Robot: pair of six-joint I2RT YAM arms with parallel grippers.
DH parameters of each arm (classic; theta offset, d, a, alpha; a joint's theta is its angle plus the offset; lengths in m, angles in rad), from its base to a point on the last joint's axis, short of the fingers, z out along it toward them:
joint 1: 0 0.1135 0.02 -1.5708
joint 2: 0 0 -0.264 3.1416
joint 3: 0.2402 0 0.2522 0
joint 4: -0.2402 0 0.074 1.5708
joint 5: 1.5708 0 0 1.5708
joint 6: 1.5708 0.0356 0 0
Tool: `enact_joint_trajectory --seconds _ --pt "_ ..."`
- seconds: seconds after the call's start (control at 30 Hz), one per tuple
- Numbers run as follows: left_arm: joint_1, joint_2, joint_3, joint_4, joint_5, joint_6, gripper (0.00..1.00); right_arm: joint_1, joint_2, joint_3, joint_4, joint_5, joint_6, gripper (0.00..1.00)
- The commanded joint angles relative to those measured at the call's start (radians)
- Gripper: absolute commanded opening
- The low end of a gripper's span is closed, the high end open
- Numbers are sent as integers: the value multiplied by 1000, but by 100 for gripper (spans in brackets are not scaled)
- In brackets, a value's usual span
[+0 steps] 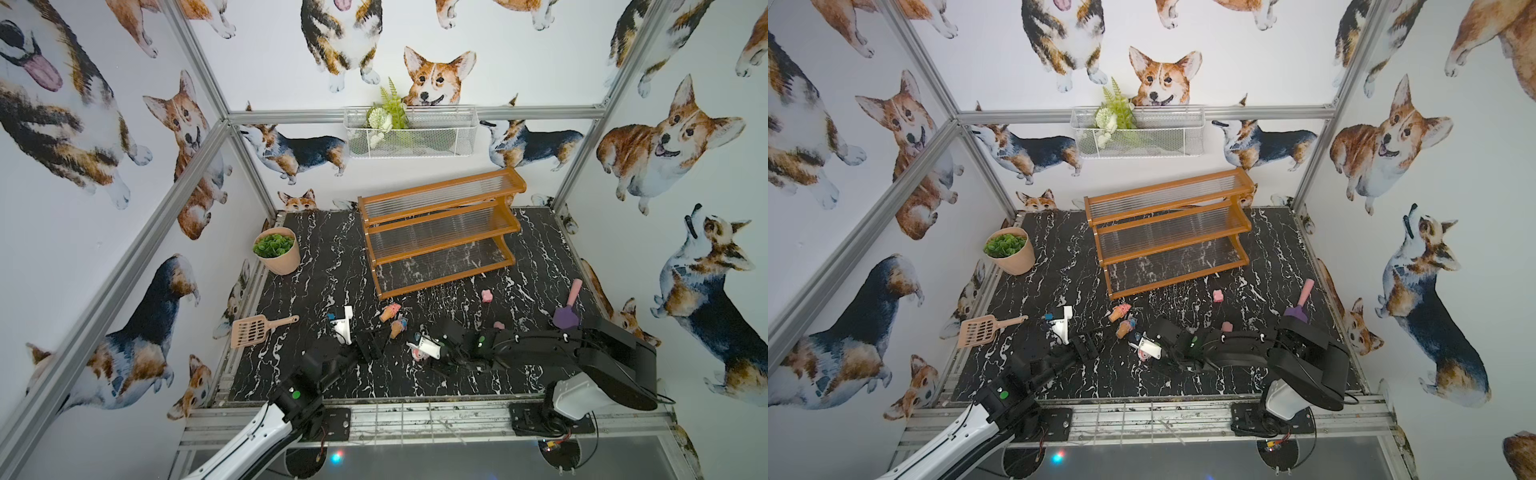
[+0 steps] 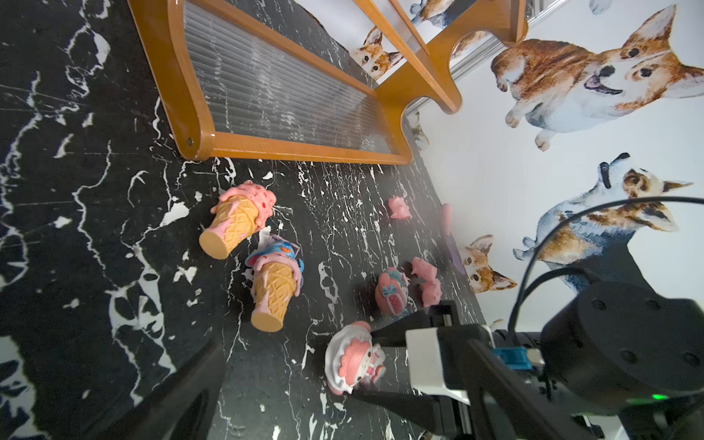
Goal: Organize plastic toys on shelves
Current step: Pick up the plastic toy at the center of the board.
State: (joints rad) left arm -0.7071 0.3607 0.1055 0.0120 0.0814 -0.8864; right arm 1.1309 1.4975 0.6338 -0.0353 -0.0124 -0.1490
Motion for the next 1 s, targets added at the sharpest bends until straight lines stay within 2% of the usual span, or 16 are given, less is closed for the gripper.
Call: enact_joint_trajectory --seconds 0.0,0.4,0.67,0.97 --pt "0 27 10 47 19 0 100 3 -31 -11 36 31 -3 35" --pt "-2 205 84 142 86 59 100 -1 -226 -92 89 62 30 36" --pt "0 435 203 243 169 139 100 -127 -432 -145 88 -53 119 37" --pt "0 529 229 299 204 152 100 -181 -500 -128 35 -83 147 38"
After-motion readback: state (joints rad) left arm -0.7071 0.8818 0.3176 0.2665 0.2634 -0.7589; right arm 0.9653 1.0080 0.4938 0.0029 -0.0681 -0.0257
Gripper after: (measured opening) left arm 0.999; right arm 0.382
